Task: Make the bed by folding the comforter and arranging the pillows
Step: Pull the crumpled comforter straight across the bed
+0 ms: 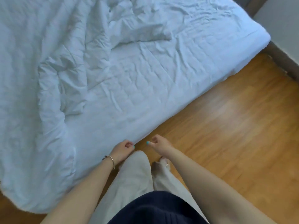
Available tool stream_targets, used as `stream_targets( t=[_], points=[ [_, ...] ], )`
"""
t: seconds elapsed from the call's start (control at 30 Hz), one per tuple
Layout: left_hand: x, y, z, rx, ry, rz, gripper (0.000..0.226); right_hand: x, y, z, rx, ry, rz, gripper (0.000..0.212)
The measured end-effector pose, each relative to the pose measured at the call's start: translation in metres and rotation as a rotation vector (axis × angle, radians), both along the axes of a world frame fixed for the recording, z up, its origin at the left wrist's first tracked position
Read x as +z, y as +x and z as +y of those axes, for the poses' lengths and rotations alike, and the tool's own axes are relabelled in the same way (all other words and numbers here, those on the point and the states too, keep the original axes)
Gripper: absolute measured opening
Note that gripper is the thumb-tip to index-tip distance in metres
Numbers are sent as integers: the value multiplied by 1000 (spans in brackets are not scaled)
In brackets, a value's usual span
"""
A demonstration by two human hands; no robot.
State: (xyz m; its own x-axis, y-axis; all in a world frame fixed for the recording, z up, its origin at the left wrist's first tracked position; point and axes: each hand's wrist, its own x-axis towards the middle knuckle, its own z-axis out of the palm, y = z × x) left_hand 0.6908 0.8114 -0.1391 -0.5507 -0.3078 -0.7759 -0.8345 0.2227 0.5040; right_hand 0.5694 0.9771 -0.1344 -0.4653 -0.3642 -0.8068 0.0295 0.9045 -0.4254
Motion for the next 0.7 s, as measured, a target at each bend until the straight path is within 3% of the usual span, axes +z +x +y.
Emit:
stream_targets(
  t=[0.17,0.33,0.43,0.53,0.63,0.7],
  points=[
    [2,-49,-51,177,-98,63,28,-1,-72,-83,219,0,-12,54],
    [-17,-93,-156,359,-547,126,55,-9,-115,-188,388,-13,16,57],
    [-26,-116,-223,289,-778,23,84,-12,-129,-250,411,-46,55,56],
    [-36,-125,-272,162,-891,-93,108,-14,-139,-303,444,-113,90,65],
    [-51,-122,-303,103,-914,-68,100,-16,-157,-344,314,-241,154,85],
    [-58,-115,-311,145,-902,45,93,-22,-172,-368,208,-292,143,102]
  ],
)
